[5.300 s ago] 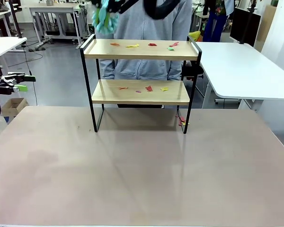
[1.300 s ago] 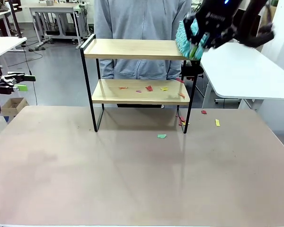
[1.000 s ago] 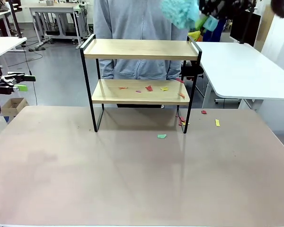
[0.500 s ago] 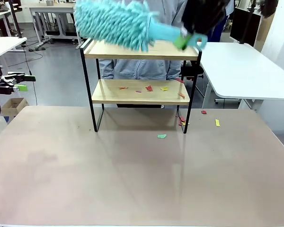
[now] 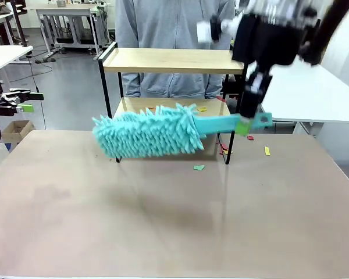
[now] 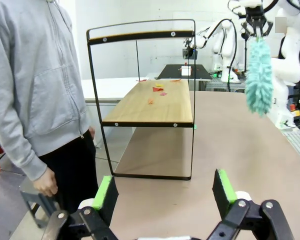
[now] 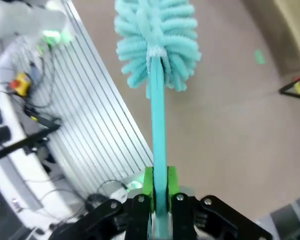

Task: Clean the shelf.
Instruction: Clean the specific section of the Shelf indicated by the human with the Duster.

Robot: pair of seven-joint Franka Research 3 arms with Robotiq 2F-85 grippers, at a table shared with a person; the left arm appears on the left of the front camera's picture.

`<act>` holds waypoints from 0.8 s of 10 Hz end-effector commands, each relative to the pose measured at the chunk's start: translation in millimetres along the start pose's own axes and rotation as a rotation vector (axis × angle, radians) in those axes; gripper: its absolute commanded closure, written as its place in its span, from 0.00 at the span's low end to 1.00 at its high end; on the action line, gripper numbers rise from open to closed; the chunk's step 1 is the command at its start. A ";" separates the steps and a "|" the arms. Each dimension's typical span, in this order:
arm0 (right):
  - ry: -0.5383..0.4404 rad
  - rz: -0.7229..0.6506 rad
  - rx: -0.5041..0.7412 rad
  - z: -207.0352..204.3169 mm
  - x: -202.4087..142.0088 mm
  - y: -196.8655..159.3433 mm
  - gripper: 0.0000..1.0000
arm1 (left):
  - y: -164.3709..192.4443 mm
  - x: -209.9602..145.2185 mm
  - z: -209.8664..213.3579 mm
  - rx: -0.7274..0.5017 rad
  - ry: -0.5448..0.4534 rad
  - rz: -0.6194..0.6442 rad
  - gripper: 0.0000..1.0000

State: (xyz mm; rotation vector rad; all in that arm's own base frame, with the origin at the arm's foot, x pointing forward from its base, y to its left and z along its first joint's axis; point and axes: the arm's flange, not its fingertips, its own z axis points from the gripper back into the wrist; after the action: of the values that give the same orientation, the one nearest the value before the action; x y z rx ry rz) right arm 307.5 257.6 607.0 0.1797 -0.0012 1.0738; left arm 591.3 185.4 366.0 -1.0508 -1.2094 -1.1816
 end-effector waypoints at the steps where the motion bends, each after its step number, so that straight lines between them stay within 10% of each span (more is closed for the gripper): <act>1: -0.033 0.033 -0.041 -39.4 -34.0 -6.2 0.87 | -0.7 2.3 -0.5 -0.001 -0.001 -0.004 0.00; 8: -0.108 -0.019 0.037 -123.5 -166.3 -35.2 0.87 | -0.7 2.3 -0.5 -0.001 -0.001 -0.004 0.00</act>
State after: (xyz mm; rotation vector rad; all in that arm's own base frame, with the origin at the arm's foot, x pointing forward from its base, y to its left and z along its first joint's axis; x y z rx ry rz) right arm 258.9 129.7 481.8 0.2525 -0.0527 1.0171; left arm 591.2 185.5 366.1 -1.0504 -1.2096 -1.1816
